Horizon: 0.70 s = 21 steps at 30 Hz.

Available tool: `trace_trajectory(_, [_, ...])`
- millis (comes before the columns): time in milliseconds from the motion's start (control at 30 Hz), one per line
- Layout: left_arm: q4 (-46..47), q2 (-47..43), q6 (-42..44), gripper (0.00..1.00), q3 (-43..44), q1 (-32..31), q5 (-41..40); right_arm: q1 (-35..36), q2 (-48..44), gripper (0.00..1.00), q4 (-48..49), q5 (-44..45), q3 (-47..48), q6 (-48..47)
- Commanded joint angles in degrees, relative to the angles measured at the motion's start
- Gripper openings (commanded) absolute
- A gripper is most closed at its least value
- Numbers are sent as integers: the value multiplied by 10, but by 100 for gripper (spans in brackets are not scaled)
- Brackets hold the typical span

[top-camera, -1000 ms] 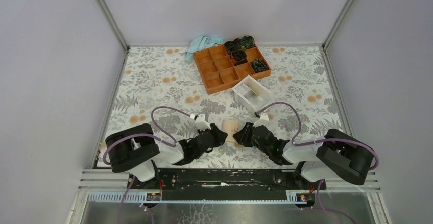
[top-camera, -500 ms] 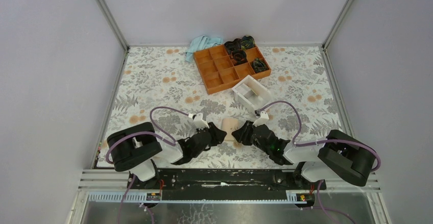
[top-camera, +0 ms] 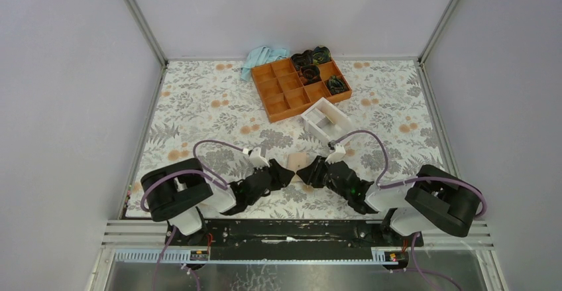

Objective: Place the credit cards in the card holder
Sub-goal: Open the card holder at the center of the board.

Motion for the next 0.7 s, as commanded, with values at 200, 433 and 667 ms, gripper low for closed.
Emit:
trace_trajectory(200, [50,23,-9,47,-29,2,39,-1,45,25,64,-25,31,5])
trace_trajectory(433, [-92,-53,-17,48,-23,2,-21,0,-4,5,-86,14,80,-49])
trace_trajectory(667, [-296,-155,-17,50,16,2,-105,0,-4,0,-319,64,213,-158])
